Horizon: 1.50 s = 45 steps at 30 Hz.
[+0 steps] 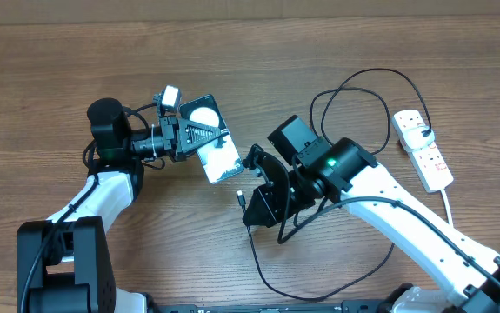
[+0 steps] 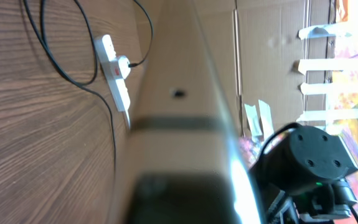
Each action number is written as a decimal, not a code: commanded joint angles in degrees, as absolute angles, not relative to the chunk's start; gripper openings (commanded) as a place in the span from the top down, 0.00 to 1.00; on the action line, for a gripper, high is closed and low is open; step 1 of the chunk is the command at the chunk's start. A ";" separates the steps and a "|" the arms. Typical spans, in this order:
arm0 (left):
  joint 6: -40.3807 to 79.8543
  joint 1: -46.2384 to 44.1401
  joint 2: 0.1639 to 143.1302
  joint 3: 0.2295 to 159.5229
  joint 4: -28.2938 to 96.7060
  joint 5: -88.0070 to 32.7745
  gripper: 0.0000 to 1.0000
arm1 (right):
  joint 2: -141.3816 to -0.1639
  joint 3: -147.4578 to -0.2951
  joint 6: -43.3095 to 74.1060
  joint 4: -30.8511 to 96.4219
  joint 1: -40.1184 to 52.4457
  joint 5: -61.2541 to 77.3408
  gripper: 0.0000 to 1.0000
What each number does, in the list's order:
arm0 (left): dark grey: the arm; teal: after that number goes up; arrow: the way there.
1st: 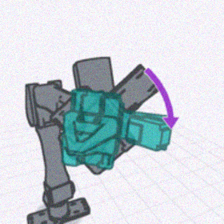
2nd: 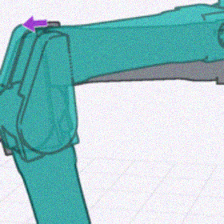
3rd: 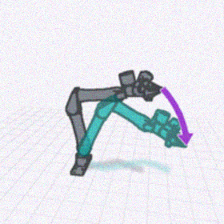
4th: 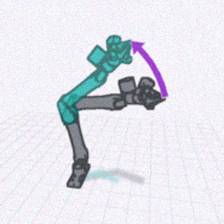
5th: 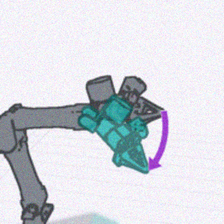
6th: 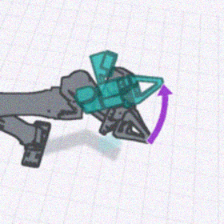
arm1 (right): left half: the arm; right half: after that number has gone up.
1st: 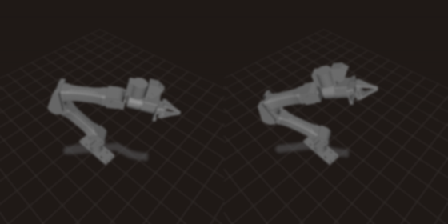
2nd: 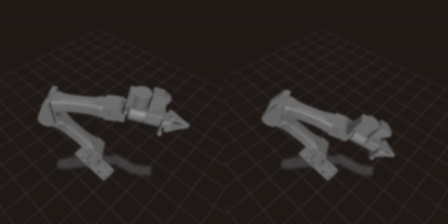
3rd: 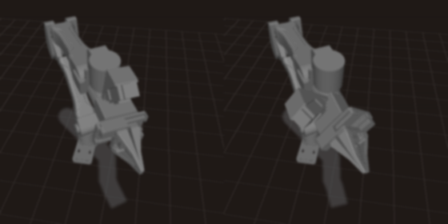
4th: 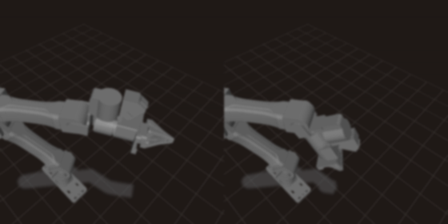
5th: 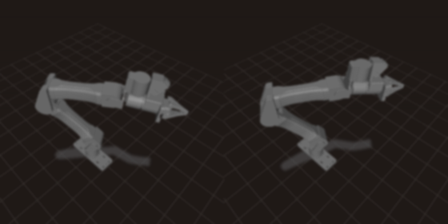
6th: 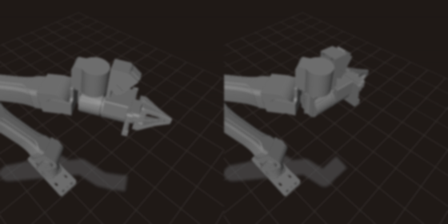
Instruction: Plug charger to phone and switch on socket
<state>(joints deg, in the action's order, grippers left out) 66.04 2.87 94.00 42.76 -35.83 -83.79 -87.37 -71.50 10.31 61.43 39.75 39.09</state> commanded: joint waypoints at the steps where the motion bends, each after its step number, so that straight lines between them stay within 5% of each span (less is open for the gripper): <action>1: 66.43 2.81 94.06 44.34 -36.67 -85.41 0.96 | -87.57 -72.34 10.50 61.08 39.72 39.09 0.96; 45: 65.80 0.08 94.06 44.34 -43.77 -90.02 0.96 | -89.49 -72.34 12.21 56.03 39.72 43.72 0.96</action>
<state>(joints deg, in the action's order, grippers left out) 66.02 0.05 94.00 42.81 -42.70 -87.92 -89.54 -71.50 13.34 56.31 39.72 42.13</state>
